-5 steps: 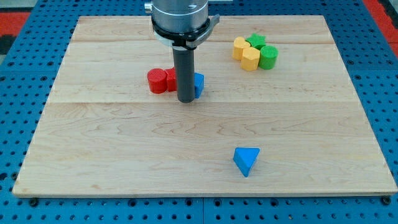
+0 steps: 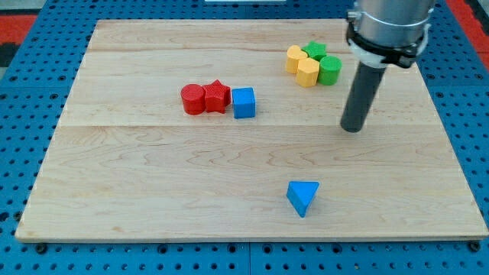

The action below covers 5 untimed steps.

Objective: Move the group of blocks a bit left

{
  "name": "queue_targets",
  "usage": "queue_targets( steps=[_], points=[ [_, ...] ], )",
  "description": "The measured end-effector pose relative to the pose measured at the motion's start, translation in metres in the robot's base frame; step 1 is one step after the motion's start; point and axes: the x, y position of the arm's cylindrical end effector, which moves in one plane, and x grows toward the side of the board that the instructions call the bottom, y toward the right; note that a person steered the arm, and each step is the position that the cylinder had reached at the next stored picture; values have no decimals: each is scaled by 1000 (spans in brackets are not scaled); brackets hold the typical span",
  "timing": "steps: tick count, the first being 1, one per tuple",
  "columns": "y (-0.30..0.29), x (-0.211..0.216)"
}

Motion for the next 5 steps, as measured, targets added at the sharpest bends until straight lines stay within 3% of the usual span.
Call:
queue_targets(
  steps=[2,5],
  points=[
    [37,0],
    [45,31]
  ],
)
